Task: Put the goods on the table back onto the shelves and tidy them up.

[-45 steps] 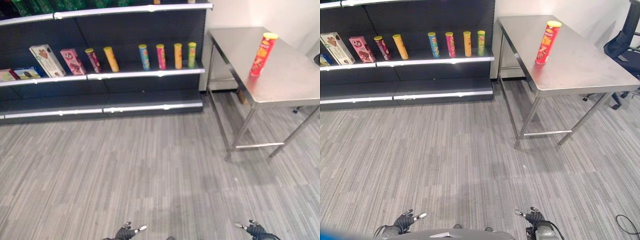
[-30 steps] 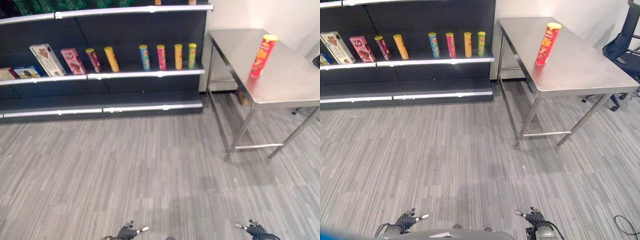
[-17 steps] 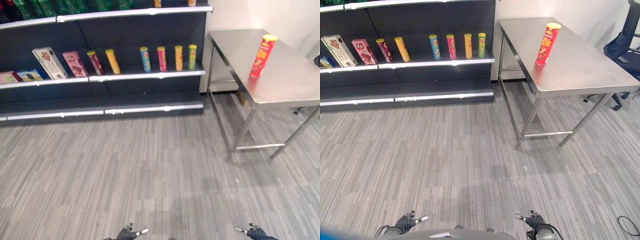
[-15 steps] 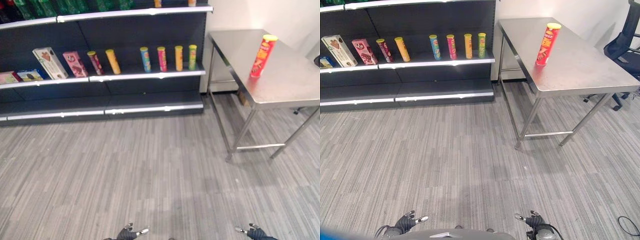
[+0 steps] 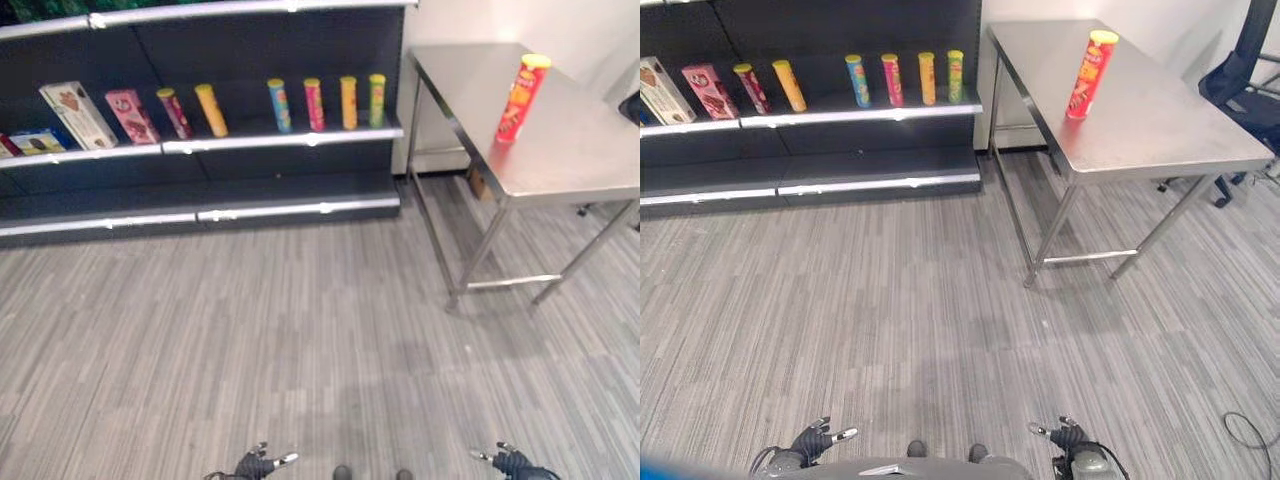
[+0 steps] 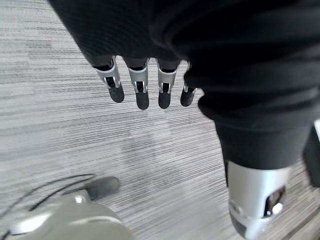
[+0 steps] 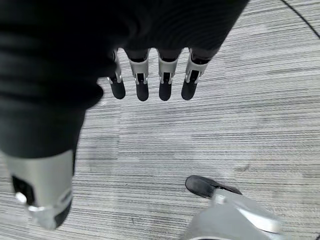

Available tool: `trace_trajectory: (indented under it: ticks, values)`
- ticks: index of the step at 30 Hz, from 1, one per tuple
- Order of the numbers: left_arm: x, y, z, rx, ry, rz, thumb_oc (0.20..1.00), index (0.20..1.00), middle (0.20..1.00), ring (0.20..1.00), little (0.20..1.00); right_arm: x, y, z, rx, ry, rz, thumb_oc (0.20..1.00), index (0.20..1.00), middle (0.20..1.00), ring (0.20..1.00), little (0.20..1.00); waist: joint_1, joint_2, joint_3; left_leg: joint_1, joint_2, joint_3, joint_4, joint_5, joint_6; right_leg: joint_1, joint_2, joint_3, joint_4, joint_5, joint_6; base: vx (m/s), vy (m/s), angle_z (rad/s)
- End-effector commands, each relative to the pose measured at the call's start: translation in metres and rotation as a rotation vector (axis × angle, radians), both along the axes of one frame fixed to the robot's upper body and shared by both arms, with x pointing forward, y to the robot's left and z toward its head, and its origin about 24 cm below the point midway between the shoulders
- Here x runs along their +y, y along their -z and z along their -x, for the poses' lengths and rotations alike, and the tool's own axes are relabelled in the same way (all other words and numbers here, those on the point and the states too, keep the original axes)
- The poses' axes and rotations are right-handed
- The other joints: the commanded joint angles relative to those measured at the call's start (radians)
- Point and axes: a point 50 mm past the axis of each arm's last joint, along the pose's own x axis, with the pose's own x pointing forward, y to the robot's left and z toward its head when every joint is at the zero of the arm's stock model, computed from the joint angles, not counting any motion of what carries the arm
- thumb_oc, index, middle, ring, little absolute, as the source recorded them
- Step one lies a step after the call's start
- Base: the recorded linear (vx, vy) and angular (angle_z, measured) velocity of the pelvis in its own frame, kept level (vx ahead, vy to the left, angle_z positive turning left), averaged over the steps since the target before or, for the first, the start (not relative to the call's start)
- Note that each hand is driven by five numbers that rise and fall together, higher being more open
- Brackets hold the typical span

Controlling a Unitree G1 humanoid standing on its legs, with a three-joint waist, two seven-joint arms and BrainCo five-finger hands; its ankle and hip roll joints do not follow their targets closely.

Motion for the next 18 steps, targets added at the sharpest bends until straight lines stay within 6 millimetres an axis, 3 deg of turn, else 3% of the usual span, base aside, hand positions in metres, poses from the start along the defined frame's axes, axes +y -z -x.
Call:
trace_trajectory:
  ticks: [1, 3, 4, 7, 8, 11, 15, 17, 18]
  values:
    - [0.015, -0.005, -0.006, -0.032, -0.006, -0.046, 1.0, 1.0, 1.0, 1.0, 1.0, -0.005, -0.003, -0.001, -0.008, -0.032, 0.022, 1.0, 1.0, 1.0, 1.0, 1.0, 0.006, -0.038, 0.022, 0.049, -0.047, -0.047, 0.032, -0.086, 0.014, -0.074, -0.158, 0.008, 0.209, 0.094, 0.085, 0.03, 0.089, -0.12]
    - [0.016, -0.006, -0.007, -0.035, -0.006, -0.049, 1.0, 1.0, 1.0, 1.0, 1.0, -0.005, -0.002, 0.002, -0.005, -0.017, 0.016, 1.0, 1.0, 1.0, 1.0, 1.0, -0.002, -0.03, 0.03, 0.071, -0.045, -0.058, 0.021, -0.091, 0.014, -0.148, -0.145, 0.026, 0.283, 0.105, 0.075, 0.11, 0.095, 0.06]
    - [0.015, -0.007, -0.009, -0.044, -0.007, -0.047, 1.0, 1.0, 1.0, 1.0, 1.0, -0.006, -0.002, 0.001, -0.008, -0.013, 0.017, 1.0, 1.0, 1.0, 1.0, 1.0, -0.007, -0.027, 0.032, 0.085, -0.046, -0.067, 0.013, -0.098, 0.011, -0.18, -0.139, 0.029, 0.261, 0.109, 0.07, 0.19, 0.029, 0.1]
    - [0.015, -0.01, -0.018, -0.069, 0.017, -0.051, 1.0, 1.0, 1.0, 1.0, 1.0, -0.009, -0.005, -0.005, -0.025, -0.013, 0.027, 1.0, 1.0, 1.0, 1.0, 1.0, -0.03, -0.035, 0.047, 0.119, -0.059, -0.108, 0.011, -0.127, -0.001, -0.222, -0.13, 0.041, 0.036, 0.154, 0.075, 0.28, -0.073, 0.07]
    - [0.017, -0.012, -0.025, -0.086, 0.027, -0.061, 1.0, 1.0, 1.0, 1.0, 1.0, -0.01, -0.006, -0.008, -0.03, -0.006, 0.029, 1.0, 1.0, 1.0, 1.0, 1.0, -0.054, -0.042, 0.061, 0.15, -0.06, -0.14, 0.01, -0.148, -0.016, -0.237, -0.123, 0.062, -0.162, 0.209, 0.095, 0.31, -0.096, 0.44]
    - [0.018, -0.012, -0.026, -0.082, 0.027, -0.068, 1.0, 1.0, 1.0, 1.0, 1.0, -0.009, -0.006, -0.009, -0.034, -0.01, 0.028, 1.0, 1.0, 1.0, 1.0, 1.0, -0.073, -0.046, 0.065, 0.184, -0.046, -0.155, 0.01, -0.174, -0.034, -0.25, -0.121, 0.05, -0.277, 0.245, 0.117, 0.29, -0.079, 0.52]
    - [0.017, -0.01, -0.02, -0.062, 0.025, -0.065, 1.0, 1.0, 1.0, 1.0, 1.0, -0.009, -0.005, -0.003, -0.015, -0.024, 0.031, 1.0, 1.0, 1.0, 1.0, 1.0, -0.076, -0.064, 0.034, 0.239, -0.038, -0.19, 0.01, -0.225, -0.043, -0.213, -0.141, -0.047, -0.311, 0.274, 0.111, 0.38, -0.139, 0.41]
    - [0.016, -0.008, -0.015, -0.043, 0.029, -0.063, 1.0, 1.0, 1.0, 1.0, 1.0, -0.012, -0.006, 0.0, -0.019, -0.022, 0.033, 1.0, 1.0, 1.0, 1.0, 1.0, -0.091, -0.063, 0.008, 0.265, -0.01, -0.202, 0.01, -0.241, -0.057, -0.193, -0.114, -0.041, -0.31, 0.278, 0.093, 0.45, -0.206, 0.66]
    - [0.014, -0.007, -0.015, -0.043, 0.022, -0.059, 1.0, 1.0, 1.0, 1.0, 1.0, -0.015, -0.007, 0.0, -0.027, -0.023, 0.04, 1.0, 1.0, 1.0, 1.0, 1.0, -0.094, -0.054, -0.002, 0.27, 0.014, -0.206, 0.015, -0.216, -0.072, -0.189, -0.094, -0.037, -0.294, 0.271, 0.083, 0.42, -0.234, 0.62]
